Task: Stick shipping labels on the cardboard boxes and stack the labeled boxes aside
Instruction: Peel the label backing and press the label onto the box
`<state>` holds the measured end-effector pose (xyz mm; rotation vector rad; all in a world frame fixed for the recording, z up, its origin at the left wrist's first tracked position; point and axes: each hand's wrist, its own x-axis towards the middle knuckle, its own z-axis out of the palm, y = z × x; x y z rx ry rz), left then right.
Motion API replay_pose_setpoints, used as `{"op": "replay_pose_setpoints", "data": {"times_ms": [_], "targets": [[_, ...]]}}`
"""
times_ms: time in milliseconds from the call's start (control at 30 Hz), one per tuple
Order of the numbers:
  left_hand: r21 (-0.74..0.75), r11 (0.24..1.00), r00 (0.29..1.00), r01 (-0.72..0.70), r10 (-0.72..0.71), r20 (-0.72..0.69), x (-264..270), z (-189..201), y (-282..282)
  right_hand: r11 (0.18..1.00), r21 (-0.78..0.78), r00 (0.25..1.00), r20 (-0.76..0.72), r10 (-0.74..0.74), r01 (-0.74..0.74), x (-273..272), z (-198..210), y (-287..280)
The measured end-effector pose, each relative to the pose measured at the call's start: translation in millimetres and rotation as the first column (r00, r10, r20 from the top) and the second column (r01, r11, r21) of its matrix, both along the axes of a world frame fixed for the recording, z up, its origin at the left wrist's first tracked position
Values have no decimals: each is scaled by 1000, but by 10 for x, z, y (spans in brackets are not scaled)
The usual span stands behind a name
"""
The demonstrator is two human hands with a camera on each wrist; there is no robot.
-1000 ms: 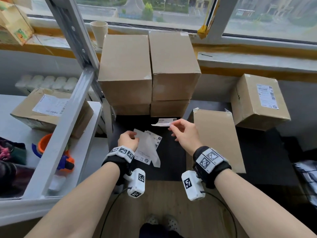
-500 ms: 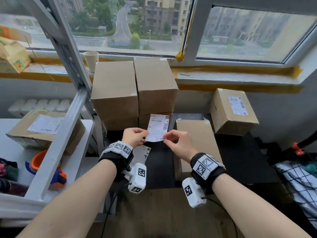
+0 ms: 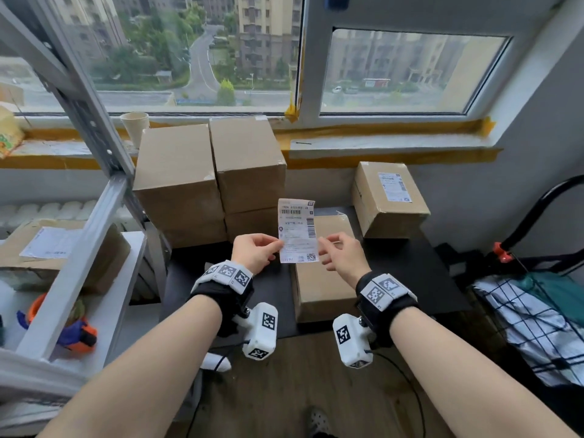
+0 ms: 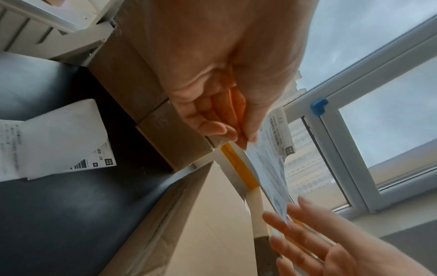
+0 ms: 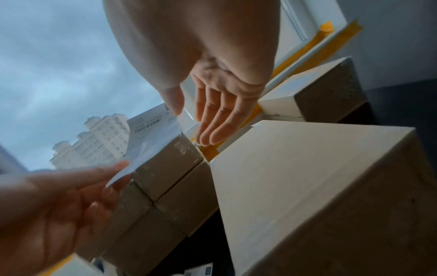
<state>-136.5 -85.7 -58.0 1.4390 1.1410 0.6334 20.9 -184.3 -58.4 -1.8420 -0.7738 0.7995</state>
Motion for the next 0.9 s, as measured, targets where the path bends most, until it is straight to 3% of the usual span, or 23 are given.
{"op": "replay_pose_setpoints", "data": {"times_ms": [200, 600, 900], "targets": [[-45, 999, 999, 8, -10, -36, 288, -87, -194, 1000, -14, 997, -81, -17, 16, 308, -86, -49], [-94, 985, 946, -145, 110, -304, 842, -401, -268, 972, -231, 997, 47, 57, -45, 887, -469, 80], [-95, 974, 896, -204, 147, -419, 1027, -478, -264, 935, -344, 980, 143, 142, -86, 1043, -562, 109]]}}
